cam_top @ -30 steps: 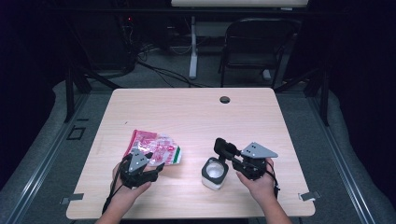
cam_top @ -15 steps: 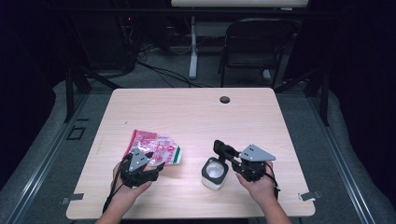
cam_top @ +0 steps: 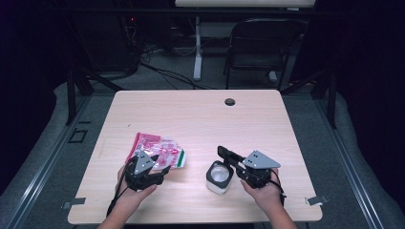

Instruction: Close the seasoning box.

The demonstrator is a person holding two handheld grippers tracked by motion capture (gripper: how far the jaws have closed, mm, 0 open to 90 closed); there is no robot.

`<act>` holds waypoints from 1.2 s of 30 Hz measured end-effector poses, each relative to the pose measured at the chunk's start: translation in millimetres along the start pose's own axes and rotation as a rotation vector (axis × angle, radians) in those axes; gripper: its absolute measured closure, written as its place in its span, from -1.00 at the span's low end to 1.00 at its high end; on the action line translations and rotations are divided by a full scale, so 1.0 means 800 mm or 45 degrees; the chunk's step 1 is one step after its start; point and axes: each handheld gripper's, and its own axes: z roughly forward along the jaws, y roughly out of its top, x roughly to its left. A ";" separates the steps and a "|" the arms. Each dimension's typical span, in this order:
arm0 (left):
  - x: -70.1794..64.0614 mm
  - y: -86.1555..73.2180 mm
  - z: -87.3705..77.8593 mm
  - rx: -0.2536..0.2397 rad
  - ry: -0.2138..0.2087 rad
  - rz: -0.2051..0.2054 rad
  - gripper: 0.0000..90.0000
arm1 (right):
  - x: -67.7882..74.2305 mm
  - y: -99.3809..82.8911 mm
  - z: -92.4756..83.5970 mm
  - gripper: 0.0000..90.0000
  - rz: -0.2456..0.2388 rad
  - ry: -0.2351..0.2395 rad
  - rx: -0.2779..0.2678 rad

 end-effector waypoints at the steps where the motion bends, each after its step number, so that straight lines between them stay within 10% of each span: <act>1: 0.000 0.000 0.000 0.000 -0.001 0.001 -0.11 | 0.001 0.000 0.000 0.71 -0.001 0.001 0.001; 36: -0.008 0.014 0.019 -0.015 -0.051 0.035 -0.11 | 0.037 -0.004 -0.008 0.15 -0.149 0.059 0.057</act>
